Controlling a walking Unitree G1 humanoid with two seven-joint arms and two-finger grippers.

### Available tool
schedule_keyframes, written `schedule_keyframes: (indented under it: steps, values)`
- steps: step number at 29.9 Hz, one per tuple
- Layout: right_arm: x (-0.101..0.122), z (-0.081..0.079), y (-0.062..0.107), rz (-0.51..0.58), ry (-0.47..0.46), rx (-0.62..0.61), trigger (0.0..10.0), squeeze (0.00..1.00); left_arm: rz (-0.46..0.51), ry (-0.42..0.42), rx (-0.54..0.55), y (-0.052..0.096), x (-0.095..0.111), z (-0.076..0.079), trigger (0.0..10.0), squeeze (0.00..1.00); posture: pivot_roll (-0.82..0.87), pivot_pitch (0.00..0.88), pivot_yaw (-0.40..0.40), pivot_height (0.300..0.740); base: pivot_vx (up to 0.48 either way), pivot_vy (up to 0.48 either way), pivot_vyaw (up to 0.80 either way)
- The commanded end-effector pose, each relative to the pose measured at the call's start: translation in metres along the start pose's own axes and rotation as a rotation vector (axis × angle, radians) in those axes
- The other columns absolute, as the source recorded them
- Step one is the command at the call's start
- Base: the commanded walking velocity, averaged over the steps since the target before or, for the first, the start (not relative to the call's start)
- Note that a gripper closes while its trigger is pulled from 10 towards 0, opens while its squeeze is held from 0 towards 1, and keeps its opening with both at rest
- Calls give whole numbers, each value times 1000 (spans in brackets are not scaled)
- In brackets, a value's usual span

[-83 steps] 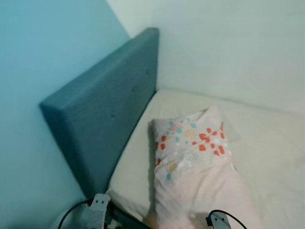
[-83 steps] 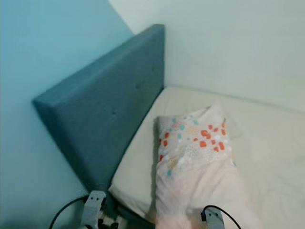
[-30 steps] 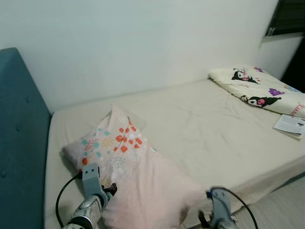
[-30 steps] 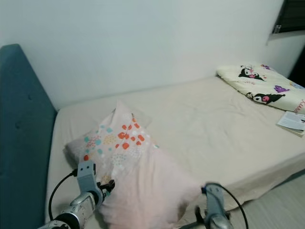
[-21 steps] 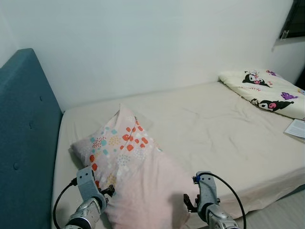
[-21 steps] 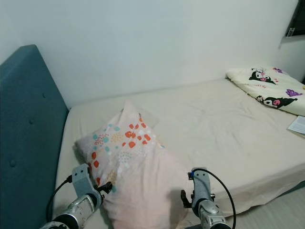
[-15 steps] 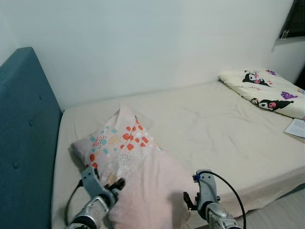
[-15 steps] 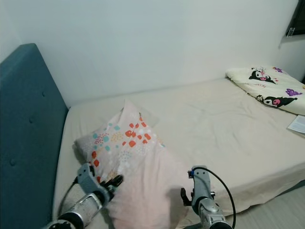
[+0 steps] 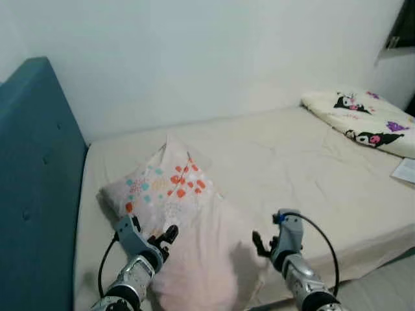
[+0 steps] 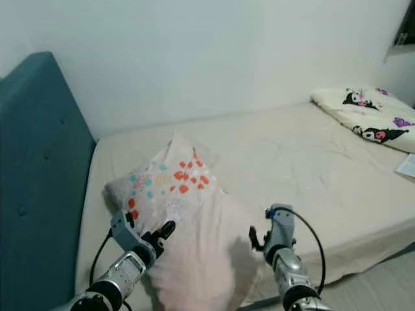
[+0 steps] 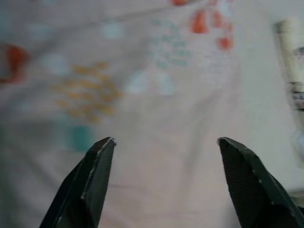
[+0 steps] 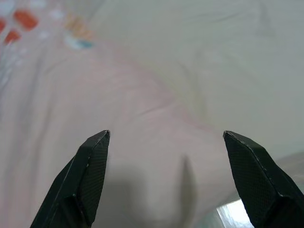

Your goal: Clean up the room

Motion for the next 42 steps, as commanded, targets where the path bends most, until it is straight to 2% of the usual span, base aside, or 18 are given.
schedule_keyframes:
  steps: [1,5,11,12,16,17,18,19,21,22,25,26,29,32,36,39,40,42]
  values:
    - [3,9,2,21,-47,-18,10000,0,11,-71,71,1,8,-14,10000,0,-22,30,22,630,0,0,0]
    - [13,17,3,62,-70,-30,10000,0,29,-136,147,2,20,-26,10000,0,-24,32,23,615,0,0,0]
    - [29,23,3,125,-108,-31,10000,0,38,-98,146,2,23,-29,10000,0,-32,33,27,595,0,0,0]
    - [38,24,3,161,-142,-21,10000,0,29,-68,125,2,19,-28,10000,0,-37,36,29,585,0,0,0]
    - [48,25,4,199,-157,-7,10000,0,17,3,79,2,13,-21,10000,0,-40,36,30,570,0,0,0]
    - [54,24,4,215,-156,3,10000,0,-14,135,-40,-1,4,2,10000,0,-41,40,29,560,0,0,0]
    - [55,23,3,220,-156,9,10000,0,-22,190,-93,-2,1,12,10000,0,-41,40,29,555,0,0,0]
    - [55,23,3,220,-156,9,10000,0,-22,190,-93,-2,1,12,10000,0,-41,40,29,555,0,0,0]
    - [57,21,3,224,-154,19,10000,0,-36,236,-176,-2,-2,29,10000,0,-41,40,29,545,0,0,0]
    - [57,21,3,224,-154,19,10000,0,-36,236,-176,-2,-2,29,10000,0,-41,40,29,545,0,0,0]
    - [63,12,2,248,-171,59,10000,0,-75,229,-269,-2,-11,52,10000,0,-45,37,27,540,0,0,0]
    - [63,12,2,248,-171,59,10000,0,-75,229,-269,-2,-11,52,10000,0,-45,37,27,540,0,0,0]
    - [70,7,1,269,-171,84,10000,0,-75,283,-306,-3,-13,66,10000,0,-53,34,31,540,0,0,0]
    - [73,6,1,276,-173,94,10000,0,-63,308,-358,-2,-9,77,10000,0,-58,33,33,540,0,0,0]
    - [71,7,2,269,-176,95,10000,0,-9,403,-460,-3,10,98,10000,0,-59,30,32,540,0,0,0]
    - [68,7,2,259,-175,95,10000,0,17,381,-511,-4,22,111,10000,0,-59,30,32,540,0,0,0]
    - [67,7,2,254,-176,93,10000,0,22,378,-541,-4,26,118,0,0,-59,30,32,540,0,0,0]
    - [66,6,1,250,-178,92,10000,0,17,383,-584,-2,29,127,0,0,-54,25,34,540,0,0,0]
Point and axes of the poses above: a point about 5 cm out from each wrist's last joint towards the gripper, its own y axis pointing back from the gripper into the wrist, its own x axis along the axis of the wrist's last joint, z = x × y, the point moved 6 cm from there along -y, pointing out of the wrist towards the gripper, and after that the axes turned 6 degrees about -y, right-handed, at the moved point
